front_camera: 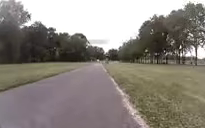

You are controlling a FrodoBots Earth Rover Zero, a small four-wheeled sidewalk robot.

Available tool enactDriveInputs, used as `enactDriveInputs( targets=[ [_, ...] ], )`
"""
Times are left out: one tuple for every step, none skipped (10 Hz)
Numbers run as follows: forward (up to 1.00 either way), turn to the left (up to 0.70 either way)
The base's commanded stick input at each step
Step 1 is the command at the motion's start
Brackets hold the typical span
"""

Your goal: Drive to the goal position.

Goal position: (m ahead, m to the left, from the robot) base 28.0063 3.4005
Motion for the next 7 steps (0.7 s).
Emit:
enactDriveInputs(
  targets=[
    [0.70, 0.00],
    [0.70, 0.00],
    [0.70, 0.00],
    [0.70, 0.00],
    [0.70, 0.00],
    [0.70, 0.00],
    [0.70, 0.00]
  ],
)
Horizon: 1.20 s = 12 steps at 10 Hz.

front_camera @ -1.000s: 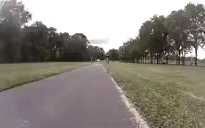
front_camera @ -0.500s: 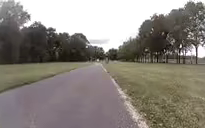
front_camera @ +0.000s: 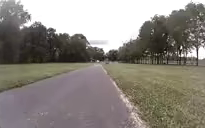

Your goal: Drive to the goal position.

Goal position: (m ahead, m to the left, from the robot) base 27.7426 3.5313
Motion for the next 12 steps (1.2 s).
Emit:
enactDriveInputs(
  targets=[
    [0.70, 0.00],
    [0.70, 0.00],
    [0.70, 0.00],
    [0.70, 0.00],
    [0.70, 0.00],
    [0.70, 0.00],
    [0.70, 0.00],
    [0.70, 0.00],
    [0.70, 0.00],
    [0.70, 0.00],
    [0.70, 0.00],
    [0.70, 0.00]
  ],
)
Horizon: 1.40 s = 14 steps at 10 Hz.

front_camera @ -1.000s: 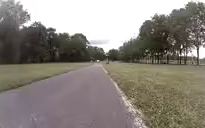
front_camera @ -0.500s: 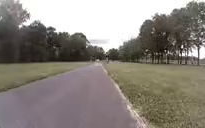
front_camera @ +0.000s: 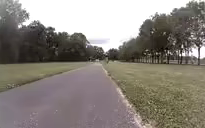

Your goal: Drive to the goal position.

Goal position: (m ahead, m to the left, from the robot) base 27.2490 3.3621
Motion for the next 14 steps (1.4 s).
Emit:
enactDriveInputs(
  targets=[
    [0.70, 0.00],
    [0.70, 0.00],
    [0.70, 0.00],
    [0.70, 0.00],
    [0.70, 0.00],
    [0.70, 0.00],
    [0.70, 0.00],
    [0.70, 0.00],
    [0.70, 0.00],
    [0.70, 0.00],
    [0.70, 0.00],
    [0.70, 0.00],
    [0.70, 0.00],
    [0.70, 0.00]
  ],
)
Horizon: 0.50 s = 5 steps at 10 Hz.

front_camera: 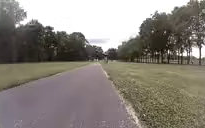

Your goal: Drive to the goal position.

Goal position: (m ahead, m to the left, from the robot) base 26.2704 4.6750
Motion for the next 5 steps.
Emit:
enactDriveInputs(
  targets=[
    [0.70, 0.00],
    [0.70, 0.00],
    [0.70, 0.00],
    [0.70, 0.00],
    [0.70, 0.00]
  ],
)
